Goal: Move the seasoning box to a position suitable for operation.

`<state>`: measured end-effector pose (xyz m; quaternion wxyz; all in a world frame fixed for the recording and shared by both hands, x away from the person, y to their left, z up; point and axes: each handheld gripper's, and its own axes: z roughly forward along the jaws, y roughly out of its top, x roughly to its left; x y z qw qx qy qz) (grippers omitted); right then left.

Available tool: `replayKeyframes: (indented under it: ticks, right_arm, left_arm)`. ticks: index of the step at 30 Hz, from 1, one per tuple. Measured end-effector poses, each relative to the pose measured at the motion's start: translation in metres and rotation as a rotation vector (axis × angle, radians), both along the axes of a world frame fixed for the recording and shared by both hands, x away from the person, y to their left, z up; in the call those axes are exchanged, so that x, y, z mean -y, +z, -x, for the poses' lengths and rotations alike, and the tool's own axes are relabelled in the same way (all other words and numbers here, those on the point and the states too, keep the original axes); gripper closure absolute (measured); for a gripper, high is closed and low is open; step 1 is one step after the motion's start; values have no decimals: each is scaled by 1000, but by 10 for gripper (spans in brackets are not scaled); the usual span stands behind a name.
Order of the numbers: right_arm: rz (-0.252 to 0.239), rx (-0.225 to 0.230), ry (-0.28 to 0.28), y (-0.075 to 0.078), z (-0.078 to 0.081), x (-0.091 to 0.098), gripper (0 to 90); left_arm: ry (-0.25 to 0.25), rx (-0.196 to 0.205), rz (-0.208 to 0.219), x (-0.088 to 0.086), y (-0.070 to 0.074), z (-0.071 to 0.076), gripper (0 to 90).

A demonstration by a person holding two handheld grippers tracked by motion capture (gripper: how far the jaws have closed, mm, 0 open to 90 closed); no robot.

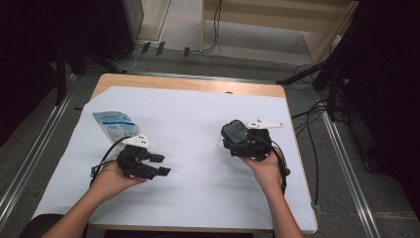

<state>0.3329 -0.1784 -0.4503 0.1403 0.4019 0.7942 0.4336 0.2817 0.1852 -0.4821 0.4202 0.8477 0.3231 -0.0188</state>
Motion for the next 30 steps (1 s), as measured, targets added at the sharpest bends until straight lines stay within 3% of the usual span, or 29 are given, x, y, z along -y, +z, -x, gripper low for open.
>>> replayKeyframes:
  ticks: [10, 11, 20, 21, 30]
  right_arm:
    - [22, 0, 121, -8, 16, -13, 164]
    - [27, 9, 156, -9, 16, -16, 164]
    - [42, -11, 263, -15, 12, -33, 164]
    - [40, -13, 296, -16, 10, -39, 164]
    - [50, -26, 408, -22, 0, -61, 164]
  left_arm:
    - [-15, 7, -4, -4, 1, -1, 415]
    - [-19, 6, -4, -5, 2, 0, 413]
    - [-14, 7, -2, -9, 1, 5, 410]
    - [-9, 9, -7, -10, 1, 6, 409]
    - [29, 7, -14, -23, -1, 17, 407]
